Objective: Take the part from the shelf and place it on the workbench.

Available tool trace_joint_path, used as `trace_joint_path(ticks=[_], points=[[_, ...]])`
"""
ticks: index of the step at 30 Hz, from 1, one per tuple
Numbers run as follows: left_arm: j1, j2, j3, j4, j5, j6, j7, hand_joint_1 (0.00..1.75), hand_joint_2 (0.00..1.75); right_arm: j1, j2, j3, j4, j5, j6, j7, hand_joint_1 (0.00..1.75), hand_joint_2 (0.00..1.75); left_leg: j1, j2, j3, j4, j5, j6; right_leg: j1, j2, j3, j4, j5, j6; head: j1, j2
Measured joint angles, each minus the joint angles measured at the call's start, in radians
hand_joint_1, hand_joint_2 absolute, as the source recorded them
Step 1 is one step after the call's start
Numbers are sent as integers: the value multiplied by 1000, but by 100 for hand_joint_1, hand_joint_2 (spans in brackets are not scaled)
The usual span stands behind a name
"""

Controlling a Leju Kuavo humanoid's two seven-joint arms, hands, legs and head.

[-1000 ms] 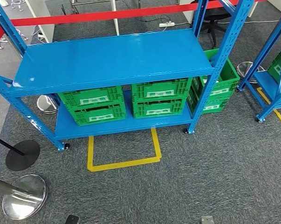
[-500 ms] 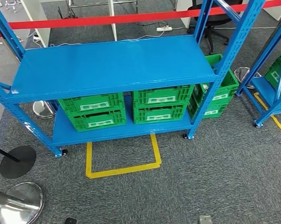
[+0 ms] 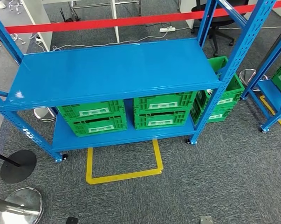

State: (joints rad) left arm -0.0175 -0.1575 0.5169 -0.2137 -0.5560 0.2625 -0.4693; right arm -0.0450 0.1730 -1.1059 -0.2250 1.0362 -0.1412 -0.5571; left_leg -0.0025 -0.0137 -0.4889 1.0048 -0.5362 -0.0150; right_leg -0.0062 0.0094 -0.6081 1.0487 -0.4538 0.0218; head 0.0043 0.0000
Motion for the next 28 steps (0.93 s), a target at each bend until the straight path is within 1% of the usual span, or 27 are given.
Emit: trace_joint_path(ticks=[1,2,4,5,6,7,8,9,10,11,12,13,14,15,16,17,18,19,20,21,22,23,24,25,26,27,28], points=[[-1,0,0,0,0,0,0,0,0,-1,0,0,0,0,0,0,0,0,0,1,-9,24,-14,-6,-4,-1,8,-6,-2,-5,-2,0],[-2,1,0,0,0,0,-1,0,0,-2,0,0,0,0,0,0,0,0,1,2,-34,71,-35,-12,-7,-2,16,-11,-5,-10,-5,0],[-2,0,0,0,0,0,-1,0,0,-3,0,0,0,0,0,0,0,0,4,3,-117,205,-78,-21,-8,-2,25,-15,-11,-14,-8,0],[-1,0,0,0,0,0,-1,0,0,-3,0,0,0,0,0,0,0,0,6,3,-158,257,-84,-23,-8,-2,29,-15,-15,-15,-8,0],[1,0,0,0,0,0,-1,0,0,-1,0,0,0,0,0,0,0,0,8,3,-183,277,-69,-25,-8,-1,35,-15,-21,-14,-8,0],[3,1,0,0,0,0,-1,0,0,0,0,0,0,0,1,0,0,0,9,3,-190,261,-34,-25,-9,0,44,-15,-27,-13,-8,0],[4,1,0,0,0,0,-1,0,0,1,0,0,0,0,1,0,0,0,10,3,-181,214,15,-26,-10,1,54,-15,-34,-10,-8,0],[4,1,0,0,0,0,-1,0,0,2,0,0,0,0,2,0,0,0,11,4,-161,150,64,-26,-11,2,60,-16,-41,-6,-9,0],[3,1,1,0,0,0,-1,0,0,1,0,0,0,0,2,0,0,0,11,5,-138,88,95,-25,-10,3,66,-15,-50,0,-10,0],[2,1,1,0,-1,0,-1,0,0,0,0,0,0,0,2,0,0,0,11,7,-121,45,108,-21,-8,3,68,-16,-57,6,-11,0],[0,1,1,0,-1,0,-1,0,0,-1,0,0,0,0,1,-1,0,0,10,8,-112,21,106,-16,-6,3,69,-18,-62,12,-11,0],[0,0,1,0,-3,0,-1,0,0,-2,0,0,0,1,1,-1,0,0,8,7,-107,13,96,-8,-5,3,72,-21,-66,18,-11,0],[1,0,2,0,-5,0,-1,0,0,-2,-1,0,0,1,0,-1,0,0,9,7,-107,11,93,0,-5,2,75,-25,-68,24,-9,0],[3,0,2,0,-7,0,-1,0,0,-3,-1,0,0,2,0,-1,0,0,9,6,-103,9,91,7,-6,1,77,-22,-72,29,-7,0],[4,0,3,0,-9,0,-1,0,0,-3,-1,0,0,2,-1,-2,0,0,11,6,-98,8,88,15,-6,-1,71,-2,-83,33,-5,0],[4,0,5,0,-10,0,-1,0,0,-4,-1,0,0,3,-1,-2,0,0,12,7,-92,6,85,22,-6,-2,52,41,-103,36,-3,0],[3,0,7,0,-11,0,-1,0,0,-4,-1,0,0,3,-1,-2,0,0,11,7,-86,6,80,28,-6,-3,19,104,-129,38,0,0],[2,0,8,0,-12,0,-1,0,0,-4,-1,0,0,3,-1,-2,0,0,10,8,-81,6,74,32,-6,-3,-24,177,-156,39,1,0],[2,0,9,0,-12,0,-1,0,0,-3,-1,0,0,3,-1,-1,0,0,8,7,-75,6,69,34,-5,-3,-65,239,-172,39,1,0],[3,-1,11,0,-12,1,-1,0,0,-1,-1,0,0,3,-1,-1,0,0,6,6,-68,6,64,36,-5,-3,-94,271,-169,37,2,0],[4,-1,12,0,-12,2,0,0,0,0,-1,0,0,2,-1,-1,0,0,5,5,-59,6,57,36,-4,-3,-104,263,-144,34,2,0],[4,-1,13,0,-12,3,0,0,0,0,-1,0,0,1,1,-1,0,0,4,3,-48,7,50,35,-3,-3,-94,216,-100,30,2,0],[5,-1,14,0,-12,5,0,0,44,0,-1,-1,0,0,4,-2,0,44,4,2,-37,6,42,33,-1,-3,-71,146,-51,24,2,0],[4,-2,16,0,-13,5,1,0,87,-1,-1,-2,0,-1,8,-2,0,87,2,1,-28,8,33,29,1,-3,-45,82,-15,19,1,0],[3,-2,16,0,-14,5,2,0,131,-2,-2,-3,0,-3,12,-2,0,131,0,1,-23,8,25,24,3,-3,-25,37,7,15,1,0],[2,-3,17,0,-18,6,5,0,175,-3,-2,-4,0,-4,15,-1,0,175,-2,1,-20,9,21,20,4,-2,-14,14,14,13,0,0],[1,-3,17,0,-20,6,6,0,175,-4,-3,-4,0,-5,16,-1,0,175,-3,0,-19,9,18,18,5,-2,-10,11,10,12,-1,0]])
